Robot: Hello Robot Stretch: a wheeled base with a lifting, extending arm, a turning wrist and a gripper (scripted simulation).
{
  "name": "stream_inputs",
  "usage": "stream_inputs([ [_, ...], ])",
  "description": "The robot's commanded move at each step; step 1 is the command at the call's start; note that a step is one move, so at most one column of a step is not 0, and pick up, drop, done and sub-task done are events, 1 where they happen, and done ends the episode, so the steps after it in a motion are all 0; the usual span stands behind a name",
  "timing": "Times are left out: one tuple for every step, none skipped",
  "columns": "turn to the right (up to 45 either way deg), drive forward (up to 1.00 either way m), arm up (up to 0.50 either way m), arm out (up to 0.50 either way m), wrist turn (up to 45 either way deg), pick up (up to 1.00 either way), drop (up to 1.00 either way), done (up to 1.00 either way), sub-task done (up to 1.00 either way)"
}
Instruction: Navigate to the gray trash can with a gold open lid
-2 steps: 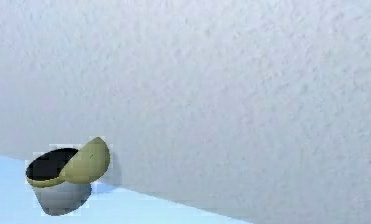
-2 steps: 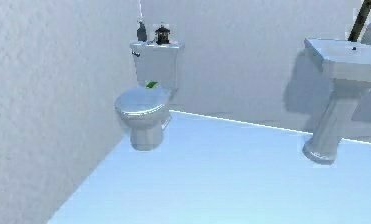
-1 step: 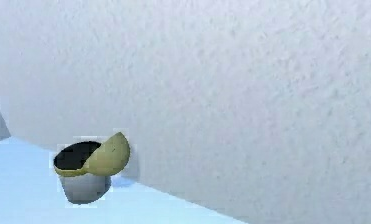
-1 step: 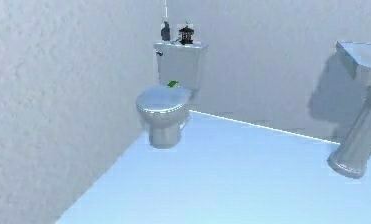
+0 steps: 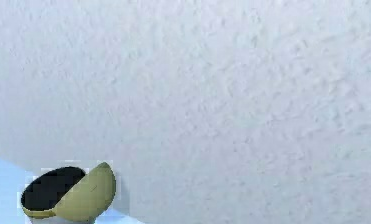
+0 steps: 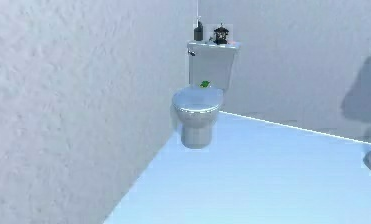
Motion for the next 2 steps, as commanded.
stream_inputs([
  [-36.0, 0.0, 0.0, 0.0, 0.0, 0.0, 0.0, 0.0, 0.0],
  [0.0, 0.0, 0.0, 0.0, 0.0, 0.0, 0.0, 1.0, 0.0],
])
